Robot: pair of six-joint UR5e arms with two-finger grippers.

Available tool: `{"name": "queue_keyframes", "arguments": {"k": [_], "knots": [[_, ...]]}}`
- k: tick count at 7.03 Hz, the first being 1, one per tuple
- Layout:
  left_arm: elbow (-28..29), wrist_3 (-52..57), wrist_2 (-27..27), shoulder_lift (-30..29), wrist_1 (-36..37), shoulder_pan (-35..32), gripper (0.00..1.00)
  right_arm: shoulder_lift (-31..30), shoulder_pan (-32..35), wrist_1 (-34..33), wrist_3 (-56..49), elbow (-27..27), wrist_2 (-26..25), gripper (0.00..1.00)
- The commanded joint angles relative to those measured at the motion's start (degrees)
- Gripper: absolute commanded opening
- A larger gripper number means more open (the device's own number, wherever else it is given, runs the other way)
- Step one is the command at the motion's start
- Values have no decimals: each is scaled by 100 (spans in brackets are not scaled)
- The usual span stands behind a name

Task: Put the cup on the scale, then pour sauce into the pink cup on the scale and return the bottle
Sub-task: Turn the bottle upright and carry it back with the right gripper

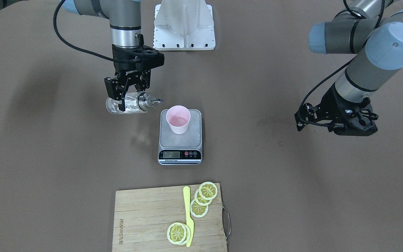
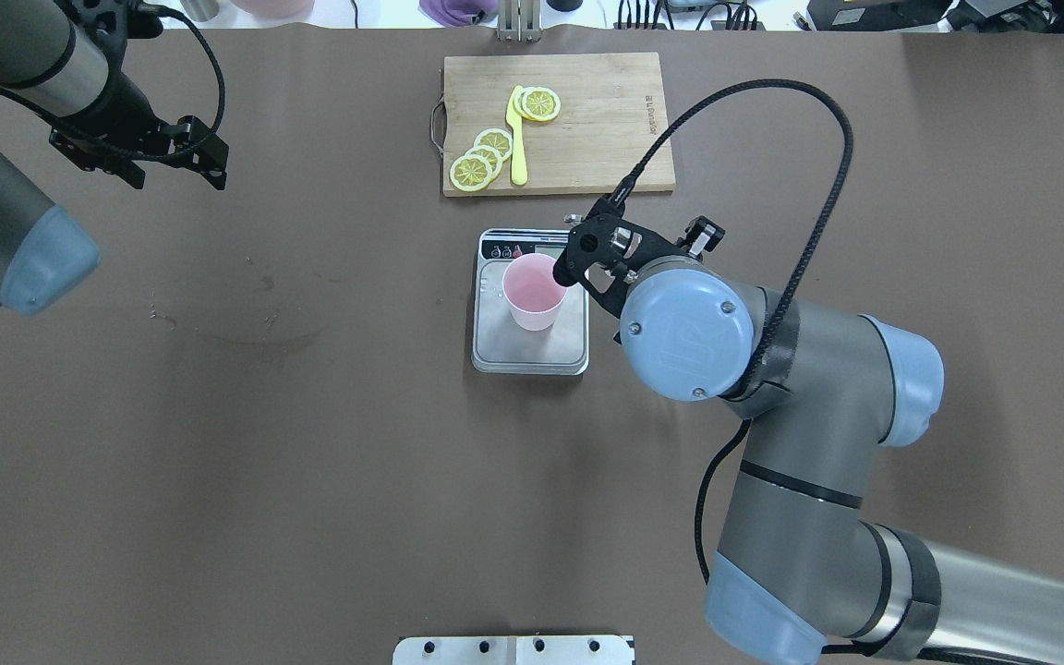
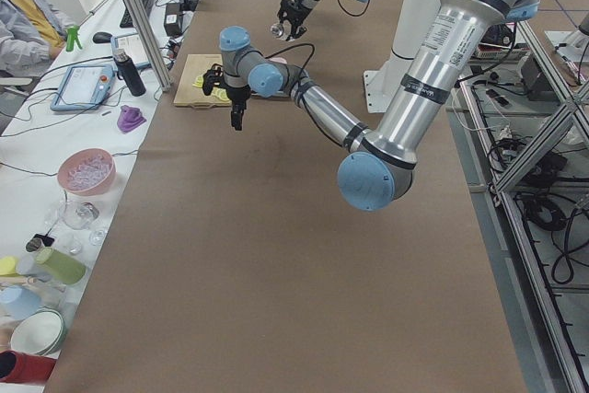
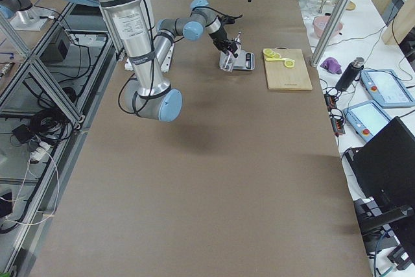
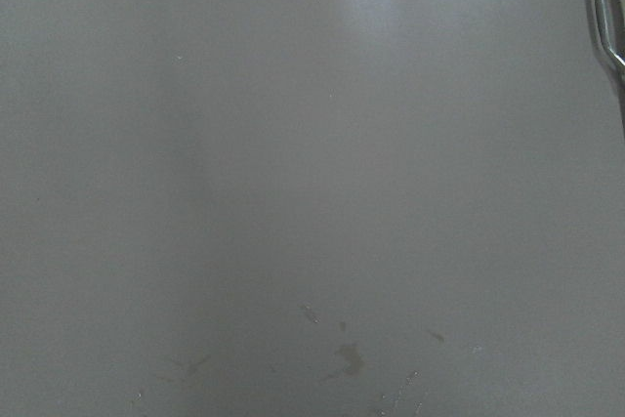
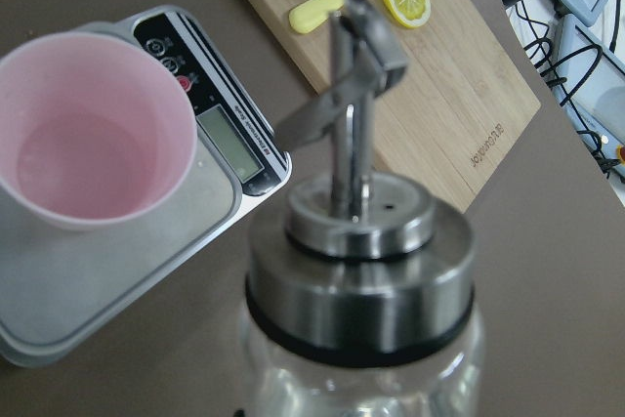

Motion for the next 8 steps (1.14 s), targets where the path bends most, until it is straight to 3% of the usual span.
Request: {"name": "queue_keyframes", "arguments": {"k": [1,2,3,5,6,7,8], "knots": [[4,7,0,0,0,0,97,-883,35,2026,793,21,45,0],[-5,7,0,0,0,-9,97,-1332,27,3168,1259,-31,36,0],[-5,7,0,0,0,-9,97,-1554,27,3893,1429,-145,19,0],[-101,7,0,0,17,-18,98,-1652,35,4922,1431,-496,-34,0],[-102,7,0,0,26,-18,97,-1966,35,6451,1387,-1141,-130,0],[-110,-2,0,0,26,-18,97,-2004,131,7841,1291,-2114,-113,0],[-137,-2,0,-9,26,-18,97,-2004,306,8334,907,-2524,-43,0]]}}
